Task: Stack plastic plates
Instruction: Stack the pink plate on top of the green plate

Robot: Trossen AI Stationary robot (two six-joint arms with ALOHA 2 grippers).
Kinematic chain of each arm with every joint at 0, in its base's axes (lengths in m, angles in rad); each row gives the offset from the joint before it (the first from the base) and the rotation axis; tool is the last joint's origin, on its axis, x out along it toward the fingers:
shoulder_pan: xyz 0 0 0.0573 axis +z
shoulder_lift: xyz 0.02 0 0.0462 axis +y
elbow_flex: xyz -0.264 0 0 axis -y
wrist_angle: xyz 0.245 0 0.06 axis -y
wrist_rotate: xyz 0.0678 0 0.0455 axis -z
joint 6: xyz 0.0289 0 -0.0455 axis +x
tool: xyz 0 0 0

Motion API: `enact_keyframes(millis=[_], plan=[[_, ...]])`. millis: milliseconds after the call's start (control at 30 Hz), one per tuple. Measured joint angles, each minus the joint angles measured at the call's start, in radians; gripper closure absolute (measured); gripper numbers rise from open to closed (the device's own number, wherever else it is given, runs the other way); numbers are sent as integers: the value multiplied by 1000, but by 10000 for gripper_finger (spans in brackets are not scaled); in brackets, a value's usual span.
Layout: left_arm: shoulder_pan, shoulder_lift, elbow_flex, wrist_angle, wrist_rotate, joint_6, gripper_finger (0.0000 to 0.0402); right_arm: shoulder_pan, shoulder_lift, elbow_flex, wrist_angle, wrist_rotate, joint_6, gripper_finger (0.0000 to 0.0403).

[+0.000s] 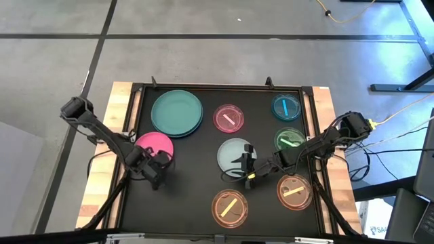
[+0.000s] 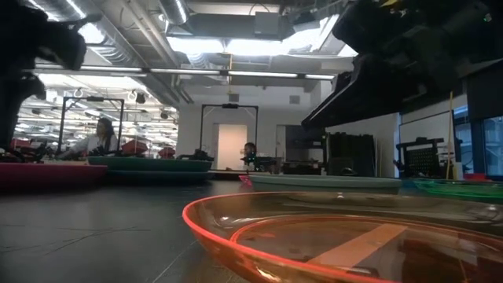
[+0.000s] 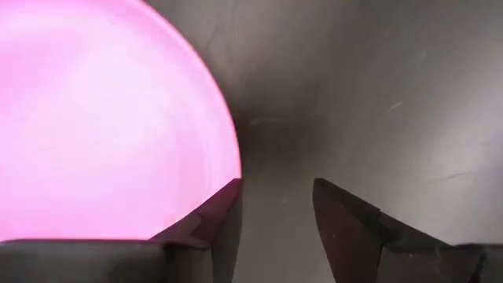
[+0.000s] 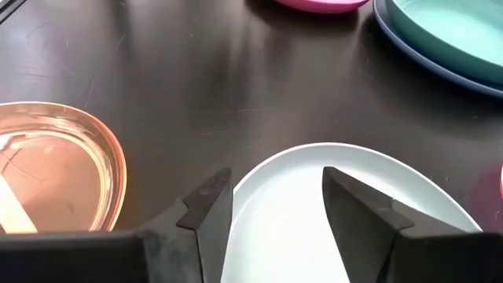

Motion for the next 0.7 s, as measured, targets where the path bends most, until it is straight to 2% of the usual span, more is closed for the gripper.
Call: enact_keyframes(millis=[467,567,700], plan=[[15,107,-75,2,14,9,255,0,1,0,1,1,-1,214],[15,128,-78,7,8,51,272,0,5,0,-1,28,-1,214],[14,140,-76,19,19,89,316,0,12,0,3,32,-1,214]])
